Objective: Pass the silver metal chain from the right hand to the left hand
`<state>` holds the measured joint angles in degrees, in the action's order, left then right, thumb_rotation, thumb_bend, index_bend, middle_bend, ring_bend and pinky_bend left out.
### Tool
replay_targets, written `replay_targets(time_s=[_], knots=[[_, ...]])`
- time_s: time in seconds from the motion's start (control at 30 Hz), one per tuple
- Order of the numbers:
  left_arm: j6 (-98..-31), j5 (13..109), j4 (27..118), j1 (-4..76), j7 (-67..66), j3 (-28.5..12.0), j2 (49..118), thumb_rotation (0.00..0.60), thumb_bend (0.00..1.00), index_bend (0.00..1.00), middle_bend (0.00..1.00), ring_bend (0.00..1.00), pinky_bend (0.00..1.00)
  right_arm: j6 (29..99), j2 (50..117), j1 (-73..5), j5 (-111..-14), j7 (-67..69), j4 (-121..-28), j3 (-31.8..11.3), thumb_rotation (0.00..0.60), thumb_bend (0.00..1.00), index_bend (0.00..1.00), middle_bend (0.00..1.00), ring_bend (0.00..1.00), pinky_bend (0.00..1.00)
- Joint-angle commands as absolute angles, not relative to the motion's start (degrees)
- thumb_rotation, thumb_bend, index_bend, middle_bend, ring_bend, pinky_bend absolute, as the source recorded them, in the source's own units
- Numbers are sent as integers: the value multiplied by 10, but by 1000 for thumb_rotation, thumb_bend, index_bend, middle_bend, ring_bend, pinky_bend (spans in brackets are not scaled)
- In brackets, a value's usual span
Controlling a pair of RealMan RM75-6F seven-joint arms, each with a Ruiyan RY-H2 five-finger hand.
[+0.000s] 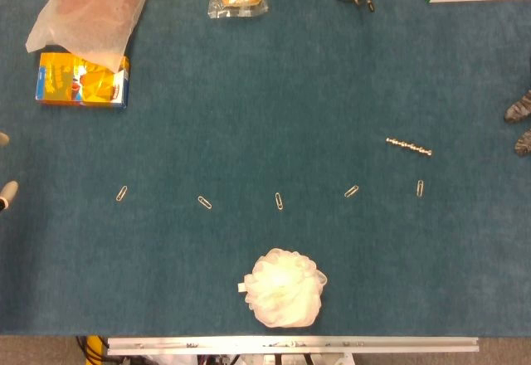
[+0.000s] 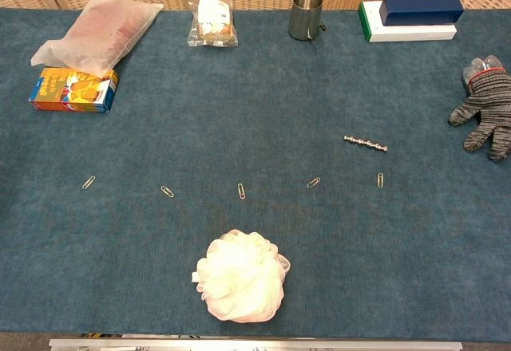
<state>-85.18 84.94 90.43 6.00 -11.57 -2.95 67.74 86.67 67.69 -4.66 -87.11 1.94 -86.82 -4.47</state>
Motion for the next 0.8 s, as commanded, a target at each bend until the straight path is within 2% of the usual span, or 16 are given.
replay_targets(time_s=[0.03,0.33,0.57,0.8], knots=[[-843,841,909,63,-122,-31,675,600,154,374,377,385,574,860,684,-49,-870,29,-856,-44,600,241,267,194,169,296],[-835,832,911,66,-122,-33,676,600,153,382,381,386,575,842,696,-63,-872,30,-849,-45,600,244,273,196,169,296],[-825,830,898,64,-107,-24,669,600,154,384,382,386,575,782,709,-93,-840,-27,-863,-53,600,241,273,195,163,296],[-822,827,882,60,-78,-21,664,600,154,384,383,386,574,727,748,-138,-816,-92,-843,-68,600,223,257,118,81,234]])
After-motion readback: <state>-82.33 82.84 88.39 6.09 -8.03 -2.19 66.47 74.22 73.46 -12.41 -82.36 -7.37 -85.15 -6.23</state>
